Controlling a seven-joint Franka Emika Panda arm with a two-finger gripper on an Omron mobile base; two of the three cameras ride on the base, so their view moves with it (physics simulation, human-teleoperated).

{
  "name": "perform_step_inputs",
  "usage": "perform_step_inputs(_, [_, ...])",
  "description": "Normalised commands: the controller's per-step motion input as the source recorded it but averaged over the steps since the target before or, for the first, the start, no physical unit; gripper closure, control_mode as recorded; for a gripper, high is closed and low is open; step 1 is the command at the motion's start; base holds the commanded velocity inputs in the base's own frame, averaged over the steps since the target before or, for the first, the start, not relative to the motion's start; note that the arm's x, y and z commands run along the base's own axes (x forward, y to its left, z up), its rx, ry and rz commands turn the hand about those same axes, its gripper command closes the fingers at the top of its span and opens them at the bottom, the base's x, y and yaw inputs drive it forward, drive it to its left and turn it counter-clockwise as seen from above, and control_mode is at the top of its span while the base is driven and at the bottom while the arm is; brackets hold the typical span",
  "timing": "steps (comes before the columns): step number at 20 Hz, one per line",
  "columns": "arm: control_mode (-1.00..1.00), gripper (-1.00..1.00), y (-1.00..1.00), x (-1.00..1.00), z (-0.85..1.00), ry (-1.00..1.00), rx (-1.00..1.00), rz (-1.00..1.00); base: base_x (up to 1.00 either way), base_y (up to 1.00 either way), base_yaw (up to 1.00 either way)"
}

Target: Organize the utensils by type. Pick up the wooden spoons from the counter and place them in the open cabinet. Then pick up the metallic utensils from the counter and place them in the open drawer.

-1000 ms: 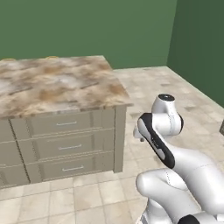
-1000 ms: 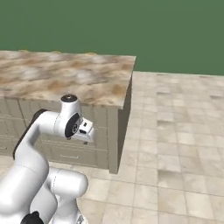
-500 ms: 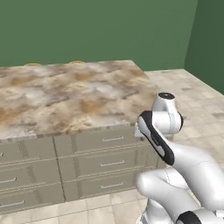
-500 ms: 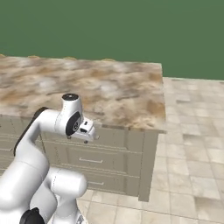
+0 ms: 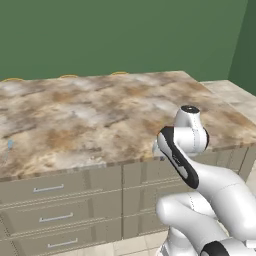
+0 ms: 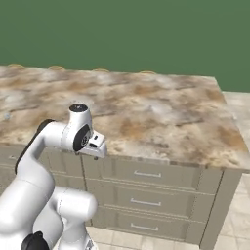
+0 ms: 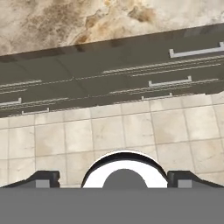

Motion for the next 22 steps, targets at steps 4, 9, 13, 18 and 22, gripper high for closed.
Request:
perform_step_inputs(4, [1.00, -1.00, 0.00, 0.00, 0.00, 0.00, 0.00, 0.00, 0.29, 1.00, 0.00])
perform_step_inputs(9, [1.00, -1.00, 0.00, 0.00, 0.00, 0.00, 0.00, 0.00, 0.19, 1.00, 0.00])
perform_step_inputs(13, [1.00, -1.00, 0.00, 0.00, 0.00, 0.00, 0.00, 0.00, 0.25, 1.00, 0.00])
perform_step_inputs(18, [1.00, -1.00, 0.00, 0.00, 0.00, 0.00, 0.00, 0.00, 0.45, 0.99, 0.00])
perform_step_inputs(22, [1.00, -1.00, 0.00, 0.00, 0.00, 0.00, 0.00, 0.00, 0.66, 0.79, -0.04])
